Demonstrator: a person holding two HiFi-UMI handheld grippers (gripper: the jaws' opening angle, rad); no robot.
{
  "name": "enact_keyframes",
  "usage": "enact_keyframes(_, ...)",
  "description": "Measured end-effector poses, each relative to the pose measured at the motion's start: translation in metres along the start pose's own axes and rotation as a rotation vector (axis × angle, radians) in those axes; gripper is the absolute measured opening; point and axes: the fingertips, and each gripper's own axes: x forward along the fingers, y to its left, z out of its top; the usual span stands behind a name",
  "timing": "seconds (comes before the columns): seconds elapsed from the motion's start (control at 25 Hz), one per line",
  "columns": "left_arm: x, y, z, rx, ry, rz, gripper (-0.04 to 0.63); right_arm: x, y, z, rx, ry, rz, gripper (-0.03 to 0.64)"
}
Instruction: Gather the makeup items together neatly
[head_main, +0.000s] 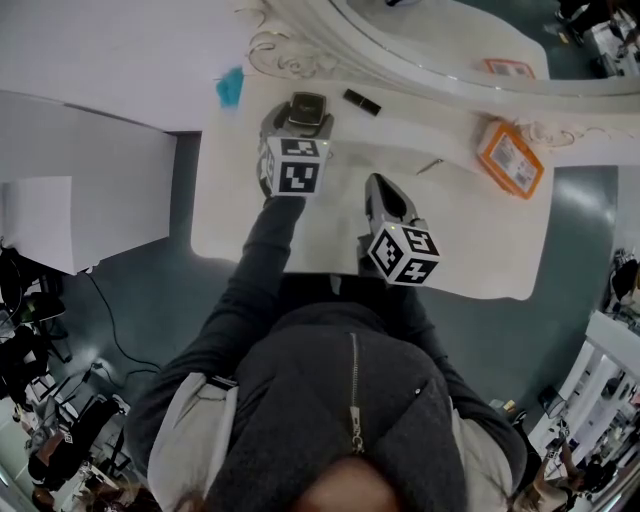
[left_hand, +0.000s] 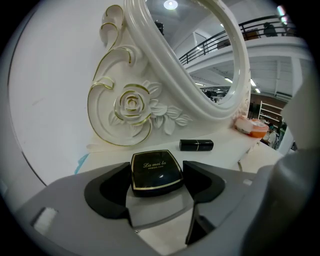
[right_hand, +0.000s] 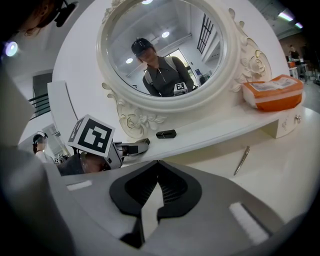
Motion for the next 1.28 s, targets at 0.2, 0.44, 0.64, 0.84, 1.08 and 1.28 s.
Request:
enact_keyframes(0.2, 0.001, 0.001, -0.001, -0.005, 0.000, 0.010, 0.342, 0.001, 0.003, 0.000, -0.010, 0.000, 0.004, 0.003)
enact_keyframes(0.44, 0.001, 0.001, 0.000, -0.009, 0.003, 0.000, 0.342, -0.001, 0.005, -0.002, -0.012, -0.002, 0.005, 0.003)
enact_keyframes(0.64, -0.001, 0.001, -0.002, -0.022, 0.001, -0.020, 0.347, -0.005, 0.008, -0.002, -0.018, -0.008, 0.010, 0.003)
enact_keyframes(0.84, -0.018, 0.002, 0.015, -0.028, -0.047, -0.027, 0.374, -0.010, 0.009, -0.002, -0.025, -0.014, 0.013, 0.005)
enact_keyframes(1.08, -0.044, -0.004, 0.029, -0.048, -0.111, -0.054, 0.347, -0.017, 0.016, -0.001, -0.037, -0.024, 0.029, 0.003)
enact_keyframes(1.28, -0.068, -0.018, 0.041, -0.025, -0.173, -0.077, 0.285, -0.022, 0.022, -0.003, -0.049, -0.026, 0.050, 0.003)
